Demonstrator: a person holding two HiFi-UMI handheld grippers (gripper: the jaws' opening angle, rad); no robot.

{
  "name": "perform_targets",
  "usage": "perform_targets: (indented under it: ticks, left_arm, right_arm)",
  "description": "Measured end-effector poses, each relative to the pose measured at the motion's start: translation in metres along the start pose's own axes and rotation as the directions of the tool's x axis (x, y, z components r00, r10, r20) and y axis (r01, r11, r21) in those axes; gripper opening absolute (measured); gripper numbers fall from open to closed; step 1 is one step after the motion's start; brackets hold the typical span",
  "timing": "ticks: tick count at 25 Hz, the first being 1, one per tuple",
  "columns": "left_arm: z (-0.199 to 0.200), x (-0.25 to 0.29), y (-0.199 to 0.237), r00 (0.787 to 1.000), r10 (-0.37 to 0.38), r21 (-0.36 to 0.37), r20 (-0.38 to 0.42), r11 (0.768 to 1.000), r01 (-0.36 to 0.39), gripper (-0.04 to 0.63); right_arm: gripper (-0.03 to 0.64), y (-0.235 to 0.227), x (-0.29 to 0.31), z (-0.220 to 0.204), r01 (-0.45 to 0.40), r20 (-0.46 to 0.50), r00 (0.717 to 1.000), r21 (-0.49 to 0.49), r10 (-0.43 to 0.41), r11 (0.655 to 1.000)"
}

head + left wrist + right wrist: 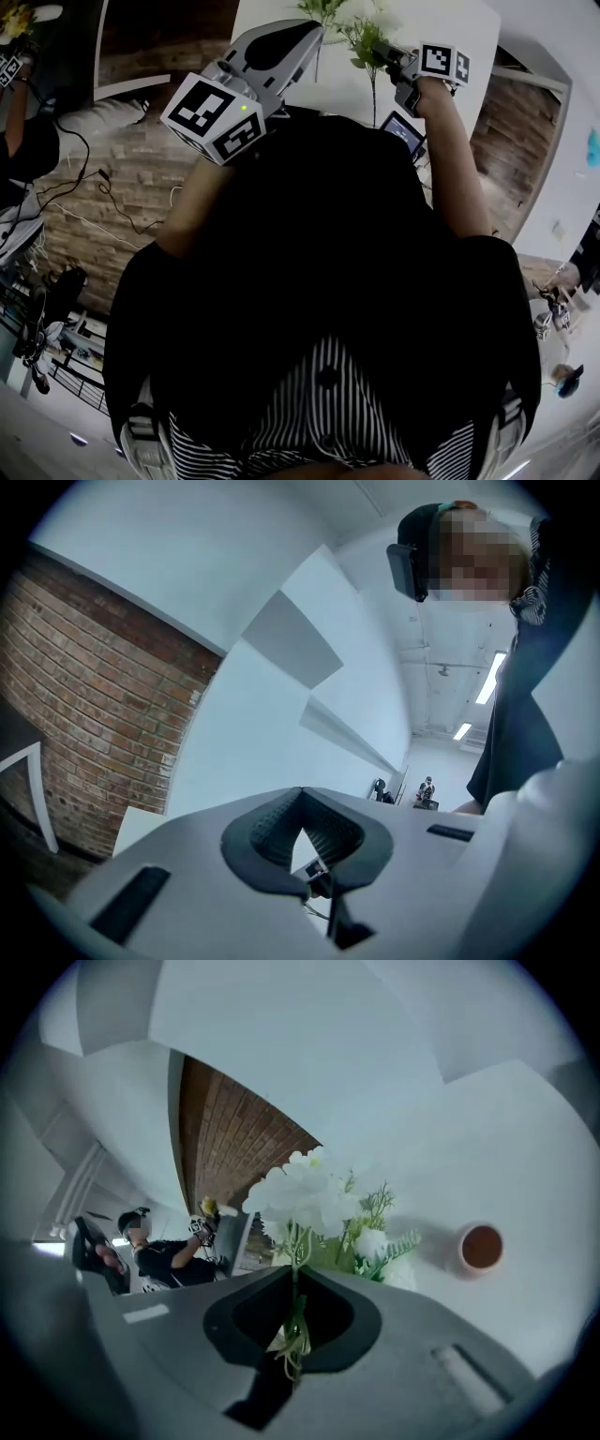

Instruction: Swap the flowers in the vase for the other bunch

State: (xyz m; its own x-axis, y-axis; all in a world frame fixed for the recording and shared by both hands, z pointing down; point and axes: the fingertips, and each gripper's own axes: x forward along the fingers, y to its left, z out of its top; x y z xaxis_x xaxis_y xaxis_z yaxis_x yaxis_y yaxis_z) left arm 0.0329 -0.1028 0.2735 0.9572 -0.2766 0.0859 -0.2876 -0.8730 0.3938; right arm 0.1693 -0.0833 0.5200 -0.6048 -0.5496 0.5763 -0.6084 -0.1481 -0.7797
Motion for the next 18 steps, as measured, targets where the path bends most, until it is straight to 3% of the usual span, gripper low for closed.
perform_targets:
  ticks: [2, 5, 8, 10, 12, 14, 16, 18]
  left_arm:
    - [-0.004, 0.002, 0.001, 1.0, -0.001, -0.014, -0.005, 1.0, 0.001, 0.006]
    - [-0.011, 0.006, 0.004, 1.0, 0.001, -0.027, -0.014, 1.0, -0.002, 0.006]
    - [-0.014, 0.006, 0.006, 1.0, -0.001, -0.037, -0.02, 0.999, 0.0, 0.006]
    - [-0.013, 0.008, 0.006, 1.0, -0.001, -0.038, -0.023, 0.999, 0.0, 0.006]
    - [-0.011, 0.01, 0.004, 1.0, -0.001, -0.036, -0.024, 0.999, 0.001, 0.006]
    - [-0.01, 0.012, 0.002, 1.0, -0.004, -0.033, -0.025, 0.999, 0.004, 0.006]
    - [-0.009, 0.013, 0.001, 1.0, -0.008, -0.03, -0.027, 1.0, 0.008, 0.006]
    - [-0.009, 0.017, -0.002, 0.999, -0.014, -0.025, -0.032, 1.0, 0.014, 0.006]
  right_arm:
    - [0.023, -0.008, 0.004, -0.013, 0.01, -0.034, 0.999, 0.018, -0.01, 1.0]
    - [0.021, -0.002, 0.004, -0.019, -0.058, -0.022, 0.998, 0.062, 0.059, 0.996]
    - [0.017, 0.022, -0.006, -0.014, -0.12, 0.013, 0.993, 0.004, 0.12, 0.993]
    - [0.017, 0.048, -0.023, 0.002, -0.207, 0.089, 0.974, -0.039, 0.21, 0.978]
    - [0.017, 0.08, -0.055, 0.028, -0.309, 0.211, 0.92, -0.126, 0.33, 0.943]
    - [0.017, 0.105, -0.096, 0.059, -0.326, 0.344, 0.844, -0.28, 0.411, 0.903]
    - [0.017, 0.115, -0.133, 0.088, -0.239, 0.459, 0.775, -0.425, 0.435, 0.873]
    - [0.015, 0.112, -0.163, 0.112, -0.112, 0.555, 0.716, -0.509, 0.425, 0.853]
